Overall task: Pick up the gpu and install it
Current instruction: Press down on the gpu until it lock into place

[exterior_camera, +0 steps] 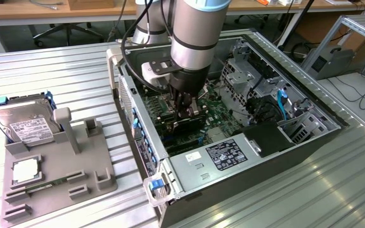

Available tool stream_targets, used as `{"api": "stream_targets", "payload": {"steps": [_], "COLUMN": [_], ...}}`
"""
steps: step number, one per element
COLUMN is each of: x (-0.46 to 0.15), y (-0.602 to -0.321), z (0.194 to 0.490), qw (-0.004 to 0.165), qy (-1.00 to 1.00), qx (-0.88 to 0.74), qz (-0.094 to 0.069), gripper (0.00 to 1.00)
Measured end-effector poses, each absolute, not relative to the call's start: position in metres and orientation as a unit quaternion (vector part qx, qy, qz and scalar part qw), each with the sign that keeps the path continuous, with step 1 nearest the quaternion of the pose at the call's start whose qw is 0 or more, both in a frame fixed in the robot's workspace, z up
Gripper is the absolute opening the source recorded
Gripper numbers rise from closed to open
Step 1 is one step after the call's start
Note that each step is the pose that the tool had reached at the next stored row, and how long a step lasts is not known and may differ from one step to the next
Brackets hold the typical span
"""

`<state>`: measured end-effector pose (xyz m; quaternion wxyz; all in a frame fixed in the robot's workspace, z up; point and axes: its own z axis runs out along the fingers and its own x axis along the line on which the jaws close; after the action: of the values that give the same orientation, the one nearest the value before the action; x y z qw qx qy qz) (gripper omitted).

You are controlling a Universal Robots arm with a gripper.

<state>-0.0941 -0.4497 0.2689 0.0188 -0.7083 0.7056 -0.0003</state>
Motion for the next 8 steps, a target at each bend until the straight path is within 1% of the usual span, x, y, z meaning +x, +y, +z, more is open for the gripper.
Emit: {"api": "stream_targets", "payload": {"steps": [8], "x": [-0.0941], "y": [-0.4497], "z": [0.2687], "qw": [0.019], "qy": [0.706], "qx": [-0.708], "qz": [0.0], "gripper": [0.11]}}
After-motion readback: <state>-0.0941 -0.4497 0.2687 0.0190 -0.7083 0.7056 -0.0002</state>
